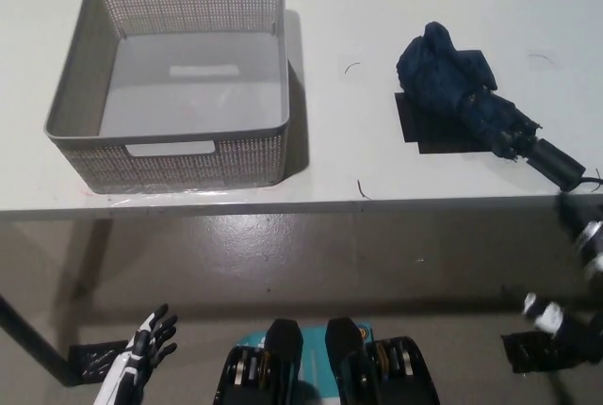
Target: Use the right hand to pick up a umbrella on the right side and place it into a container on the lft side
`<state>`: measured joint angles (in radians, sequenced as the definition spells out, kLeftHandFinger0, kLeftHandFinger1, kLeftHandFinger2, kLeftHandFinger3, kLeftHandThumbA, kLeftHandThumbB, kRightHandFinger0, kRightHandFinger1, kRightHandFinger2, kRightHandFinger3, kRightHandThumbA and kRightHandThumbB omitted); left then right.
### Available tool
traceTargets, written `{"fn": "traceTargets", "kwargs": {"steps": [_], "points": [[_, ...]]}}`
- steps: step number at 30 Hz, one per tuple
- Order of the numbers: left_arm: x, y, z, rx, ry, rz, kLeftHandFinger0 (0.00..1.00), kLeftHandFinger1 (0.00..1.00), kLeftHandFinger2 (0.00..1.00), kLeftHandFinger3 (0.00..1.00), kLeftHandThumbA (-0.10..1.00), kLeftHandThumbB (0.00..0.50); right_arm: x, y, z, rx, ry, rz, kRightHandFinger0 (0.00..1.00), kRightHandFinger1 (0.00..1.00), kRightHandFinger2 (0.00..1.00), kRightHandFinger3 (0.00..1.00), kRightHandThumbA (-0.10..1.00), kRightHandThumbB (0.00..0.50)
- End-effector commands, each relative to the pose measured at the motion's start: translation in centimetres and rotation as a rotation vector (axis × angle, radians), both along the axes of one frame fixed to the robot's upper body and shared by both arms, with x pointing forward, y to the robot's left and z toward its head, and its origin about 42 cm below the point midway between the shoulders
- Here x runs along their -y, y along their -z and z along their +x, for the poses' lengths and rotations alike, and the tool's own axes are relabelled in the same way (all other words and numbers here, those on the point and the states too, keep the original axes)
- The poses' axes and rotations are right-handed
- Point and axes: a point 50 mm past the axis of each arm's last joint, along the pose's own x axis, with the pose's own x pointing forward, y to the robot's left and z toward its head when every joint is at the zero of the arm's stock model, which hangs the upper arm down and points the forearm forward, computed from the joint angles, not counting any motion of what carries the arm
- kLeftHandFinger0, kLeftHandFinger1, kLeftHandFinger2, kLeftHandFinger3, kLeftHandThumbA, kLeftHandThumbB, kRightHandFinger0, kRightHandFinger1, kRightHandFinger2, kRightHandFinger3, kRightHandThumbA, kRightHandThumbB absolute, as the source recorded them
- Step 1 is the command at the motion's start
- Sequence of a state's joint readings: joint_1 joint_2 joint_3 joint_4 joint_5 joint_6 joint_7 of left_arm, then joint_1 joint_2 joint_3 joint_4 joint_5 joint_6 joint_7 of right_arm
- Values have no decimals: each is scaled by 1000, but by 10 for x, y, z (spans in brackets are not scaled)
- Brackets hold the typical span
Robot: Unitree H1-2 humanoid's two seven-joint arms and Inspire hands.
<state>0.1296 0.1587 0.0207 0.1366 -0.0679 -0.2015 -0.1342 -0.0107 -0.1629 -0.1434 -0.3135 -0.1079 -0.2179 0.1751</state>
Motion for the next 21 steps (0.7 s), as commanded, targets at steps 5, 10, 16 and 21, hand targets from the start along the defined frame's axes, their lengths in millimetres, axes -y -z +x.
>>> {"fn": "traceTargets", "kwargs": {"steps": [5,10,16,21], "points": [[-8,-17,8,114,20,-1,1000,1000,1000,1000,1000,225,10,-161,68,203,277,-373,1000,1000,1000,1000,1000,387],[-5,-18,5,144,31,-34,1000,1000,1000,1000,1000,245,10,-192,130,137,289,-422,1000,1000,1000,1000,1000,379],[-3,-17,4,153,43,-60,1000,1000,1000,1000,1000,270,3,-205,205,2,275,-507,1000,1000,1000,1000,1000,425],[-2,-17,3,147,37,-73,1000,1000,1000,1000,1000,252,-11,-210,258,-134,259,-583,1000,1000,1000,1000,1000,445]]}}
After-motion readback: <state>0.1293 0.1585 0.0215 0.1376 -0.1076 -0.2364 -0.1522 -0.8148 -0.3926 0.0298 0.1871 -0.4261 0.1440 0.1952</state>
